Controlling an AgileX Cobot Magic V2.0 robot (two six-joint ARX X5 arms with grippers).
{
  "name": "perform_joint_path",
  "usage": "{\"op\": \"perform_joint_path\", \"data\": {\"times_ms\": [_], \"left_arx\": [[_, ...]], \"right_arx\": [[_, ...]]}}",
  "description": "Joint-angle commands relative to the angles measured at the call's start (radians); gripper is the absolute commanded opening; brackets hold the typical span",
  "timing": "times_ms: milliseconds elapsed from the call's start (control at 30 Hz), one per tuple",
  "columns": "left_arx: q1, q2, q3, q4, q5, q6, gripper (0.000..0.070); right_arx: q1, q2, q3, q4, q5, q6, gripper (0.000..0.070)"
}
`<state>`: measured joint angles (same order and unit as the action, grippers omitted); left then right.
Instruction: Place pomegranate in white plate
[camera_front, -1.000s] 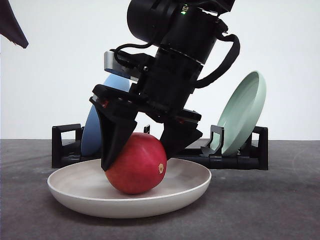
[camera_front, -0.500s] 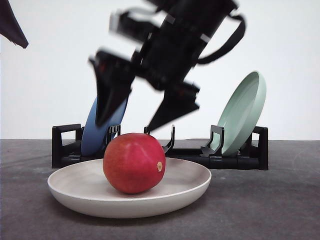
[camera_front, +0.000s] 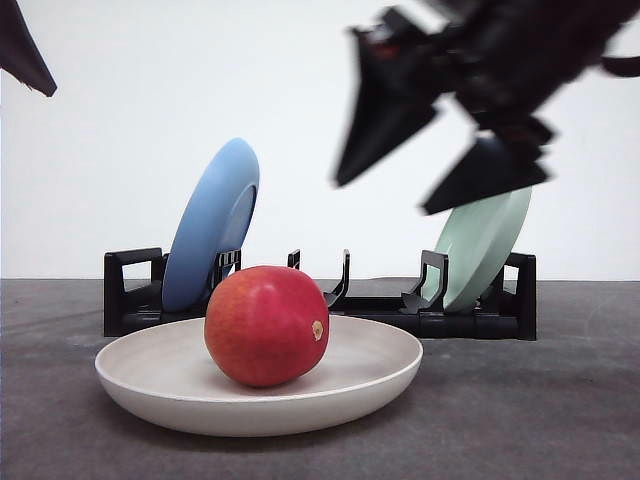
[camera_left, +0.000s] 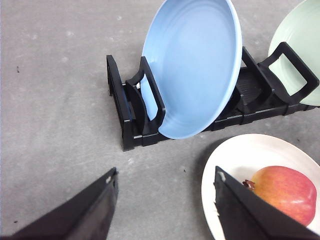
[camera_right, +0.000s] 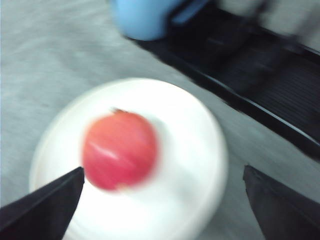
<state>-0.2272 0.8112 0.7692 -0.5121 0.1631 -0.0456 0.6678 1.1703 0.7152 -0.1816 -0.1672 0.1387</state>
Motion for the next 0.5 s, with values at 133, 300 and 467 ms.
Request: {"op": "perform_joint_path", "data": {"times_ms": [133, 300, 467], "left_arx": [[-0.003, 0.006, 0.009, 0.01, 0.004, -0.002, 0.0351], [-0.003, 0.006, 0.009, 0.01, 0.004, -0.024, 0.0351], [-0.003, 0.006, 0.009, 0.01, 0.004, -0.027, 0.0351]], "right_arx": [[-0.144, -0.127, -0.04, -0.106, -0.019, 0.002, 0.0642], [-0.297, -0.202, -0.041, -0.156, -0.055, -0.044, 0.0642], [-0.447, -0.22, -0.041, -0.153, -0.166, -0.044, 0.0642]]}}
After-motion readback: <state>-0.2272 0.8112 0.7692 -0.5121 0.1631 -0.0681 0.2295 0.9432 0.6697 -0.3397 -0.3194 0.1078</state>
